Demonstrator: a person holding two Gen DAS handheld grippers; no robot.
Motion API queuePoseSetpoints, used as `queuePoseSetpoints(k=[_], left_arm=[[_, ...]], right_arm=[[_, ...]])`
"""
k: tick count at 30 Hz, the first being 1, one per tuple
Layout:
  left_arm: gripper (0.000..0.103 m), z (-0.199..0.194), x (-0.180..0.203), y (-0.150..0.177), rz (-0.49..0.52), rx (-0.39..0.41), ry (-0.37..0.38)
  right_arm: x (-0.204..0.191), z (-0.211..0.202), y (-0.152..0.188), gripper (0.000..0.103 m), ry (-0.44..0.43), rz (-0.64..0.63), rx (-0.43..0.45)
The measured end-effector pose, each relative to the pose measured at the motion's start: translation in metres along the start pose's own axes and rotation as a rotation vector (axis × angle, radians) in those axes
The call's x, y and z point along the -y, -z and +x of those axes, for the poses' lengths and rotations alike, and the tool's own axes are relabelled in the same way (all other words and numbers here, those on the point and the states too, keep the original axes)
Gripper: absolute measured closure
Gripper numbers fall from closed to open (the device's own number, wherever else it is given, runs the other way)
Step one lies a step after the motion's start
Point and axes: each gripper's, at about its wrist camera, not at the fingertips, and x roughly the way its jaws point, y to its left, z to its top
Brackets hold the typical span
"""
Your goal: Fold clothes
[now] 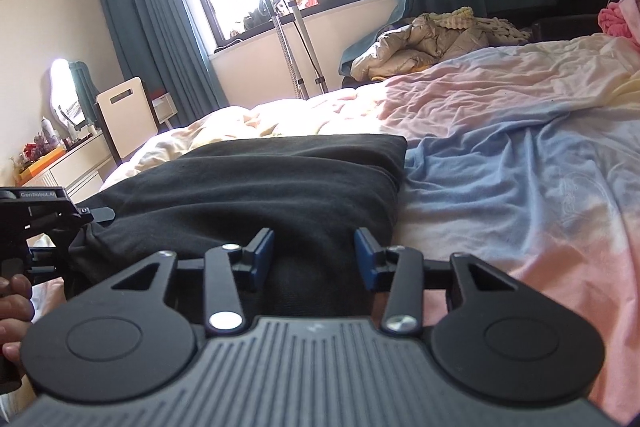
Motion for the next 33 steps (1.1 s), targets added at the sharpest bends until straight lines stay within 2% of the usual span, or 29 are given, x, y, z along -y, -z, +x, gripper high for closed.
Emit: queuePoseSetpoints(k=[1,5,8,12,17,20,22,24,25,28,33], left_arm=[[0.079,-0.004,0.001,-0.002,-0.005,0.010,0.017],[0.080,-0.026,0.007,-0.010,-0.007,0.047,0.103],[0.080,-0.028,0.002,-0.011,-0.007,0.048,0.084],[0.077,-0.004,-0.027,-0.006,-0.125,-0.027,-0.006],[0.070,-0.013,-0.032,-0.006,-0.165,-0.050,0.004],[0.057,-0.028,-0.035,-0.003,-0.213,-0.068,0.007],[0.036,-0.039,-0.039,0.001,-0.257,-0.088,0.020],[0.021,-0.046,-0.040,0.007,-0.290,-0.109,0.029],[0.017,-0.048,-0.041,0.012,-0.304,-0.126,0.020],[0.019,-0.045,-0.045,0.024,-0.333,-0.195,-0.017],[0.020,-0.030,-0.050,0.031,-0.356,-0.221,-0.032]], right_arm=[[-0.002,-0.002,-0.001,0.067,-0.001,-0.006,0.006],[-0.004,-0.010,-0.007,0.101,-0.054,0.005,0.042],[-0.014,-0.009,-0.007,0.100,-0.065,-0.035,0.035],[-0.017,0.002,0.000,0.099,-0.090,-0.036,-0.028],[-0.015,0.003,0.002,0.099,-0.082,-0.031,-0.036],[-0.010,0.002,0.002,0.099,-0.081,0.003,-0.041],[-0.011,0.001,0.002,0.099,-0.076,0.004,-0.041],[-0.014,0.000,0.002,0.099,-0.066,-0.016,-0.039],[-0.015,-0.001,0.002,0.099,-0.060,-0.026,-0.038],[-0.015,0.000,0.002,0.099,-0.055,-0.026,-0.039],[-0.013,0.000,0.002,0.099,-0.059,-0.003,-0.042]])
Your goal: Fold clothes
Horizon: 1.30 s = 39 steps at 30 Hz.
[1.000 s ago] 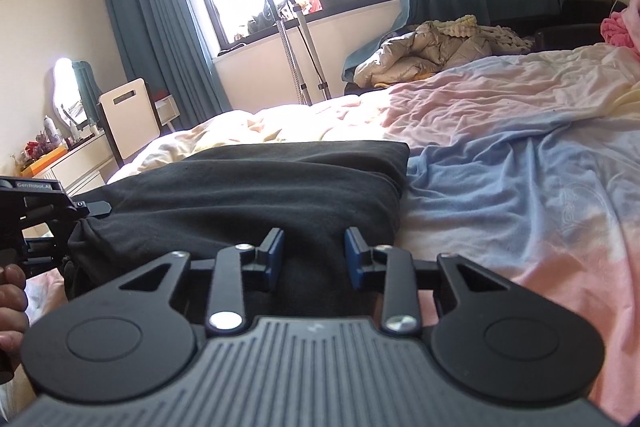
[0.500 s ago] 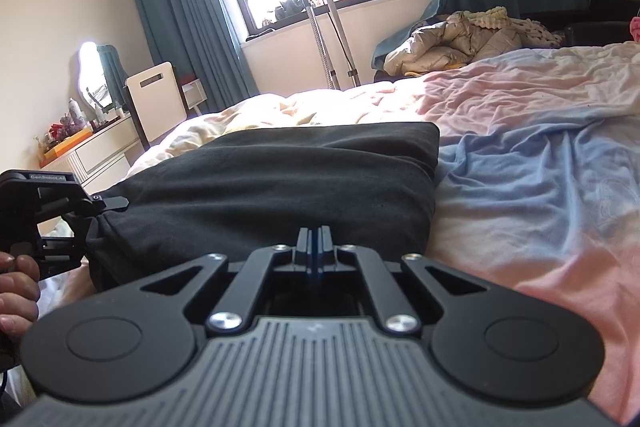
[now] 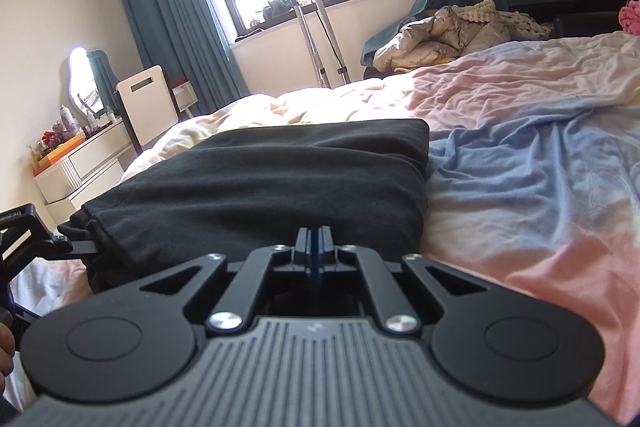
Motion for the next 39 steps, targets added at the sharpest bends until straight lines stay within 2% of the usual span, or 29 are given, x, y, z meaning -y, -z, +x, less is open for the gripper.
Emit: queuePoseSetpoints(k=[4,8,11,12,13,15,16,18,20,22,24,27,30,31,36,39], left_arm=[[0.020,0.015,-0.006,-0.001,-0.044,-0.007,0.000],[0.021,0.025,-0.006,-0.005,-0.078,0.033,0.041],[0.030,0.029,-0.005,-0.006,-0.099,0.055,0.085],[0.038,0.030,-0.006,-0.006,-0.112,0.059,0.100],[0.041,0.028,-0.007,-0.006,-0.136,0.062,0.137],[0.041,0.024,-0.009,-0.007,-0.176,0.062,0.229],[0.041,0.023,-0.008,-0.007,-0.181,0.060,0.251],[0.041,0.026,-0.005,-0.007,-0.164,0.058,0.216],[0.041,0.034,-0.006,-0.006,-0.155,0.047,0.169],[0.041,0.041,-0.008,-0.005,-0.151,0.044,0.156],[0.041,0.048,-0.007,-0.005,-0.137,0.045,0.148],[0.040,0.059,-0.005,-0.005,-0.110,0.057,0.141],[0.037,0.071,-0.003,-0.005,-0.093,0.070,0.142],[0.037,0.074,-0.002,-0.005,-0.089,0.075,0.146],[0.037,0.074,0.001,-0.004,-0.085,0.078,0.159],[0.037,0.076,-0.001,-0.004,-0.090,0.078,0.169]], right_arm=[[0.000,0.000,0.000,0.098,0.000,0.008,-0.002],[-0.001,-0.001,0.000,0.097,0.001,0.016,0.002],[0.003,-0.005,-0.001,0.095,-0.011,0.059,0.013],[0.006,-0.007,-0.002,0.090,-0.017,0.085,0.016],[0.009,-0.009,-0.002,0.087,-0.023,0.111,0.020],[0.020,-0.017,-0.007,0.075,-0.069,0.219,0.026],[0.026,-0.023,-0.009,0.072,-0.097,0.279,0.037],[0.039,-0.031,-0.013,0.066,-0.125,0.378,0.071],[0.053,-0.032,-0.017,0.060,-0.101,0.437,0.094],[0.066,-0.026,-0.020,0.055,-0.039,0.467,0.079],[0.078,-0.011,-0.020,0.049,-0.034,0.505,0.021],[0.086,0.018,-0.014,0.045,-0.075,0.514,-0.082],[0.091,0.042,-0.008,0.035,-0.159,0.559,-0.114],[0.094,0.050,-0.007,0.035,-0.194,0.585,-0.126],[0.107,0.077,-0.003,0.034,-0.301,0.666,-0.125],[0.109,0.080,-0.003,0.035,-0.326,0.714,-0.118]])
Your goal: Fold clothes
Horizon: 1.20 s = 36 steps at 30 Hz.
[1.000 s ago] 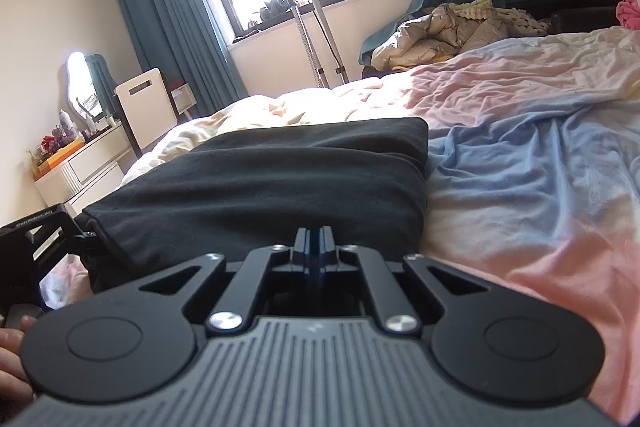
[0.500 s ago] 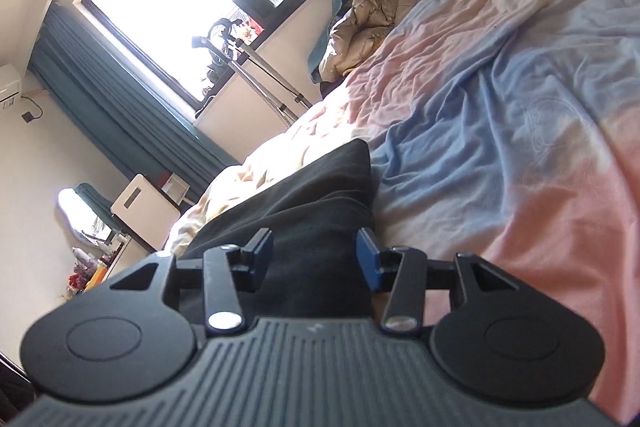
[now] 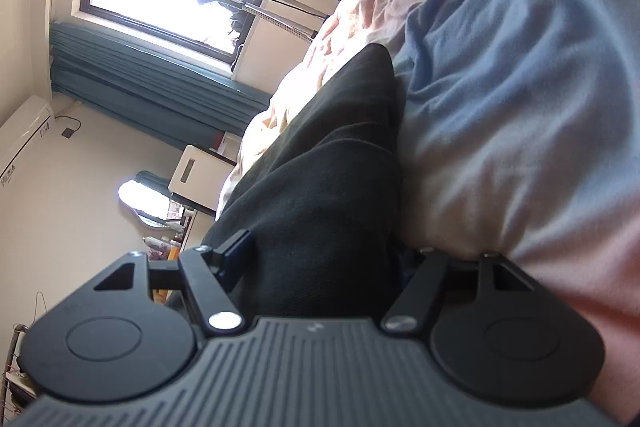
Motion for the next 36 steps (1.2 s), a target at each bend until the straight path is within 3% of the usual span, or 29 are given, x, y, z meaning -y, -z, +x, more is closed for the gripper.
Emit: queuePoseSetpoints(k=[2,3,6,9,15,22,30,36], left_arm=[[0.039,0.000,0.000,0.000,0.008,0.003,0.001],[0.044,0.000,0.000,0.001,0.017,0.006,0.002],[0.061,-0.003,0.005,0.002,0.060,0.027,0.033],[0.067,-0.013,0.021,0.003,0.120,0.051,0.054],[0.067,-0.036,0.066,0.012,0.176,0.054,0.142],[0.067,-0.034,0.143,0.060,0.218,0.018,0.268],[0.067,0.026,0.215,0.154,0.263,-0.118,0.394],[0.066,0.112,0.261,0.217,0.364,-0.231,0.427]], right_arm=[[-0.004,0.000,0.001,0.045,0.016,-0.017,0.008],[-0.006,0.000,0.002,0.056,0.026,-0.028,0.012],[-0.011,-0.005,0.000,0.072,0.024,-0.016,0.041],[-0.037,-0.011,-0.001,0.078,0.059,-0.097,0.072],[-0.086,-0.051,-0.016,0.080,-0.028,-0.166,0.172],[-0.123,-0.133,-0.054,0.080,-0.062,-0.252,0.321],[-0.111,-0.247,-0.110,0.080,-0.032,-0.305,0.552],[-0.067,-0.299,-0.140,0.080,0.048,-0.346,0.735]])
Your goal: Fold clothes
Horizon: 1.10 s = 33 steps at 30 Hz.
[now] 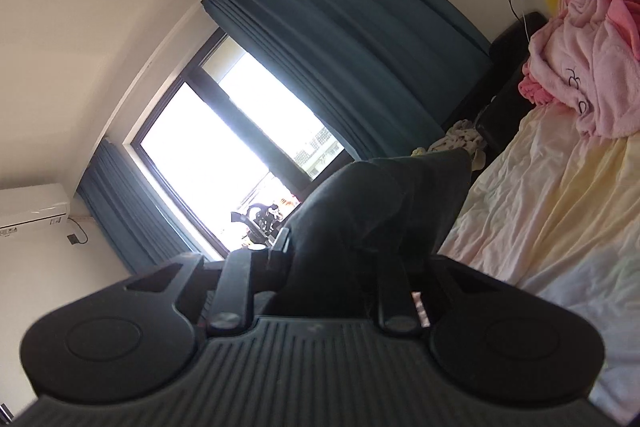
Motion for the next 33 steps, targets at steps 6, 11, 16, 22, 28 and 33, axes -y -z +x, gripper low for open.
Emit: queuePoseSetpoints(k=[6,11,16,22,28,33], left_arm=[[0.066,0.108,-0.016,0.023,0.062,-0.130,-0.017],[0.066,0.164,-0.057,0.034,0.096,-0.197,-0.088],[0.062,0.184,-0.096,0.047,0.173,-0.249,-0.137],[0.053,0.173,-0.087,0.059,0.221,-0.289,-0.164],[0.038,0.150,-0.055,0.058,0.425,-0.378,-0.234],[0.032,0.088,-0.022,0.054,0.556,-0.401,-0.248]], right_arm=[[0.086,-0.002,0.000,0.079,0.156,0.065,0.109],[0.144,0.018,0.023,0.078,0.295,0.077,0.120],[0.215,0.036,0.069,0.067,0.523,0.328,-0.052],[0.225,0.028,0.085,0.065,0.520,0.368,-0.046],[0.195,0.019,0.073,0.049,0.609,0.257,-0.021],[0.137,0.001,0.061,0.048,0.668,0.075,0.061]])
